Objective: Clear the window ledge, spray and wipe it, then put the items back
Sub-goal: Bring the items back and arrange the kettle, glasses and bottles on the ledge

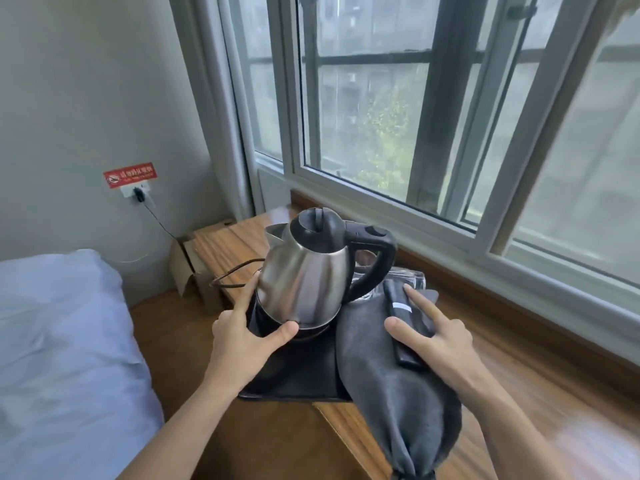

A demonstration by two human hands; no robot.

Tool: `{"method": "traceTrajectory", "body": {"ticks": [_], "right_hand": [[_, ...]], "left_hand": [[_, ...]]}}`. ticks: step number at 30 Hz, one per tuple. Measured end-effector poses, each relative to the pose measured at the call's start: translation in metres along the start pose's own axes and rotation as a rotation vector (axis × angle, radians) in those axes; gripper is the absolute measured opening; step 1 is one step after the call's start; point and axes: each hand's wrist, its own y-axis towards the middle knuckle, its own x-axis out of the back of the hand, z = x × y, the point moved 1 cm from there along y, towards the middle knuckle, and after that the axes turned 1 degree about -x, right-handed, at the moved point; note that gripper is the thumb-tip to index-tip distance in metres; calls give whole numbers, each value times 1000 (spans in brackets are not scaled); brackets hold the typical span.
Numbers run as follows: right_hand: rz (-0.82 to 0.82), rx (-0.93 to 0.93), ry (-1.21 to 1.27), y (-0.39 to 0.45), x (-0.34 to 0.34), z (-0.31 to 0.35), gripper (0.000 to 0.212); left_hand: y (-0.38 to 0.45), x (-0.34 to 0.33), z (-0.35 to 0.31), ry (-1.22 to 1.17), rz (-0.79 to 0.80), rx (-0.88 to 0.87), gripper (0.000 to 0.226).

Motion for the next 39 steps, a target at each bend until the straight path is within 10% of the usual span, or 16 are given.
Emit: {"method": "traceTrajectory", "body": {"ticks": [18,39], "right_hand": [[41,43,54,235,-182,111,83],[-343,-199,-15,427,-323,145,85]], "left_hand": [[271,76,144,28,-13,15,107],[582,23,268,-145,320,-105,105]]}}
